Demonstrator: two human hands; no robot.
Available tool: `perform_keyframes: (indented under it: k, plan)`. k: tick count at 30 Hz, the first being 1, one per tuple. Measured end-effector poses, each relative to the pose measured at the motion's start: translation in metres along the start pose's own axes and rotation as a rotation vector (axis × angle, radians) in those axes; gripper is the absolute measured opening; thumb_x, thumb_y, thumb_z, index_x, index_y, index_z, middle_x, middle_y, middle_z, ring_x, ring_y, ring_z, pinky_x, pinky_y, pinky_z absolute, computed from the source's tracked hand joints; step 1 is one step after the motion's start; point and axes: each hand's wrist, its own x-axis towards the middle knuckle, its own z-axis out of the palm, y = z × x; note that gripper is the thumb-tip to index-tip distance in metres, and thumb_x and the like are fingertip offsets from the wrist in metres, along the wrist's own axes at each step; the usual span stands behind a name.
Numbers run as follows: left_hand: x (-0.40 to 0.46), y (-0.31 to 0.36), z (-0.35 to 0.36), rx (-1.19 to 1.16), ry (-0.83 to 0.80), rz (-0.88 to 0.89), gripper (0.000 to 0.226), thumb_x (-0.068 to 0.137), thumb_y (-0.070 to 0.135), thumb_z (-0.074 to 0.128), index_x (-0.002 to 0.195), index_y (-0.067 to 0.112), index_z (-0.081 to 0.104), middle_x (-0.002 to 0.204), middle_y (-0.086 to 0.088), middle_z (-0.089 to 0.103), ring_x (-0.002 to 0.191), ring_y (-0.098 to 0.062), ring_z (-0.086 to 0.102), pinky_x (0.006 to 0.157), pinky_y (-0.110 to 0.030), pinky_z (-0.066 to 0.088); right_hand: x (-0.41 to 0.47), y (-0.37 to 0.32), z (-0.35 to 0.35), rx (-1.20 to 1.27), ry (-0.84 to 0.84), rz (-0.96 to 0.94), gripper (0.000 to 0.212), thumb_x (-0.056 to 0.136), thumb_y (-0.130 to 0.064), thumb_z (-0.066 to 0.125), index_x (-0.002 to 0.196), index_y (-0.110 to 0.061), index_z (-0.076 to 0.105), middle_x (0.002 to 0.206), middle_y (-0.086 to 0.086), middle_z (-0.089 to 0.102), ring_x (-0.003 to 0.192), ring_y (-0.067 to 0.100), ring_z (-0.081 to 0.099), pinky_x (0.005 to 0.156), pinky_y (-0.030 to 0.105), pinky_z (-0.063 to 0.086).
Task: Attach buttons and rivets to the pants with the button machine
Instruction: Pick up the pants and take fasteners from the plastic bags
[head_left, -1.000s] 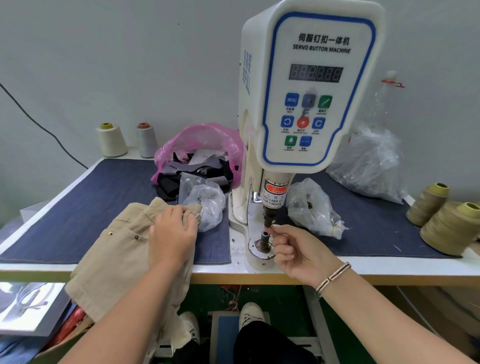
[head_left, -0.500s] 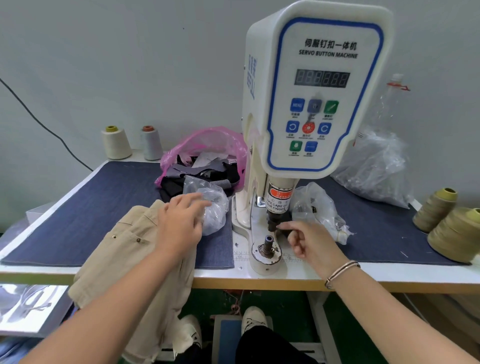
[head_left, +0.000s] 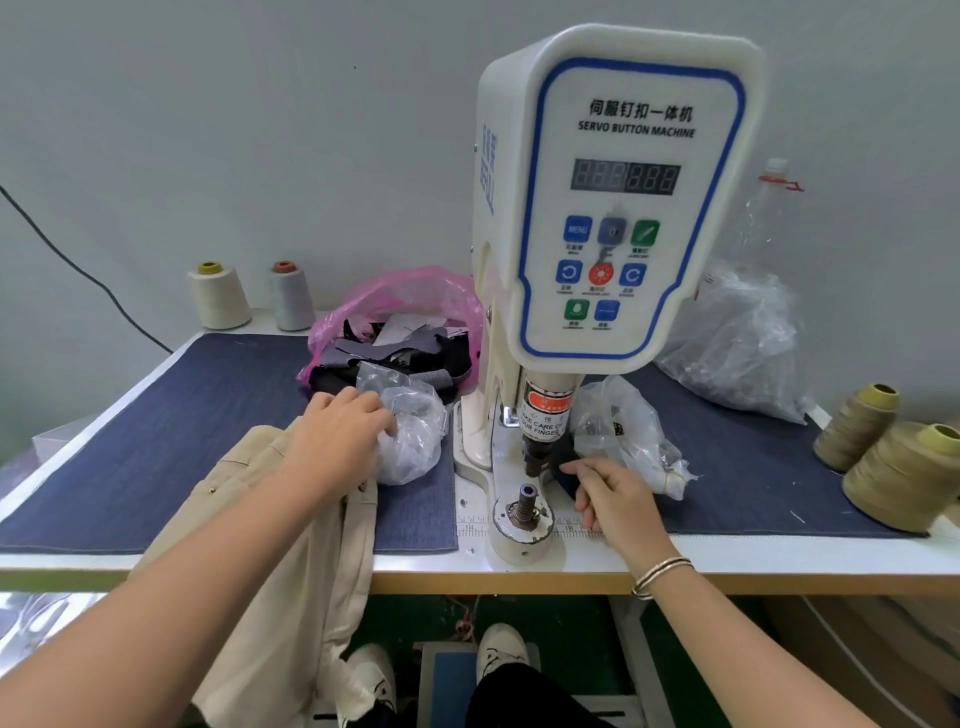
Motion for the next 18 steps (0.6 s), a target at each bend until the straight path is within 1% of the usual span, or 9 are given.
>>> perform_keyframes:
  k: [1,3,5,7,10,13,15,18]
  plan:
    - [0.004,0.003,0.001,-0.015,-0.062,-0.023,0.026,0.086,0.015,0.056,0.099,0.032,0.070,0.106,0.013,0.064,0.101,-0.016,0.053,0.084,-0.033,0.030,0.000,0.001,0.001,0.005,0.002,-0.006,0.024,0.097,-0.009,0.046,0.092,-0.017,0.069,0.054,-0.001,0.054,0.040,0.005,0.046,0.041,0.016,0.039]
    - [0.014,0.007,0.002,-0.001,-0.175,-0.099,0.030,0.092,0.027,0.044,0.104,0.039,0.068,0.110,0.017,0.062,0.104,-0.012,0.049,0.085,-0.031,0.026,-0.001,0.001,0.002,0.011,0.005,-0.016,0.024,0.097,-0.009,0.047,0.091,-0.018,0.069,0.053,-0.003,0.053,0.040,0.004,0.046,0.040,0.016,0.040]
    - [0.023,0.012,0.005,0.047,-0.269,-0.133,0.028,0.091,0.027,0.042,0.098,0.036,0.068,0.107,0.013,0.063,0.103,-0.013,0.049,0.083,-0.033,0.026,-0.001,0.002,0.003,0.020,0.008,-0.020,0.025,0.097,-0.009,0.047,0.090,-0.021,0.068,0.052,-0.005,0.053,0.040,0.005,0.046,0.041,0.016,0.040]
    - [0.030,0.017,0.008,0.099,-0.322,-0.168,0.023,0.088,0.021,0.046,0.092,0.032,0.066,0.103,0.010,0.065,0.098,-0.014,0.052,0.079,-0.032,0.024,-0.001,0.004,0.003,0.032,0.011,-0.022,0.025,0.097,-0.010,0.047,0.089,-0.022,0.068,0.050,-0.006,0.053,0.041,0.006,0.046,0.041,0.017,0.040]
    - [0.033,0.021,0.014,0.109,-0.342,-0.233,0.026,0.089,0.018,0.049,0.097,0.033,0.069,0.102,0.011,0.065,0.095,-0.012,0.058,0.076,-0.032,0.022,-0.001,0.005,0.003,0.042,0.011,-0.031,0.026,0.097,-0.010,0.048,0.089,-0.023,0.068,0.049,-0.006,0.054,0.041,0.006,0.046,0.041,0.017,0.040]
    - [0.033,0.020,0.019,0.083,-0.343,-0.250,0.026,0.088,0.016,0.045,0.085,0.029,0.068,0.092,0.009,0.063,0.089,-0.013,0.058,0.074,-0.032,0.022,-0.001,0.006,0.003,0.026,0.009,-0.043,0.026,0.097,-0.011,0.048,0.089,-0.025,0.068,0.051,-0.005,0.054,0.042,0.005,0.047,0.043,0.016,0.041]
    - [0.033,0.018,0.021,0.041,-0.329,-0.272,0.027,0.088,0.015,0.043,0.083,0.029,0.066,0.090,0.008,0.065,0.089,-0.015,0.058,0.073,-0.033,0.023,0.000,0.006,0.003,0.030,0.010,-0.041,0.025,0.097,-0.010,0.048,0.089,-0.024,0.068,0.053,-0.005,0.054,0.042,0.006,0.047,0.043,0.016,0.041]
    - [0.035,0.016,0.021,-0.005,-0.312,-0.304,0.030,0.093,0.019,0.042,0.100,0.034,0.067,0.102,0.008,0.068,0.097,-0.016,0.060,0.076,-0.032,0.026,0.001,0.007,0.003,0.032,0.009,-0.042,0.025,0.097,-0.010,0.048,0.089,-0.024,0.068,0.055,-0.002,0.054,0.042,0.006,0.048,0.043,0.015,0.041]
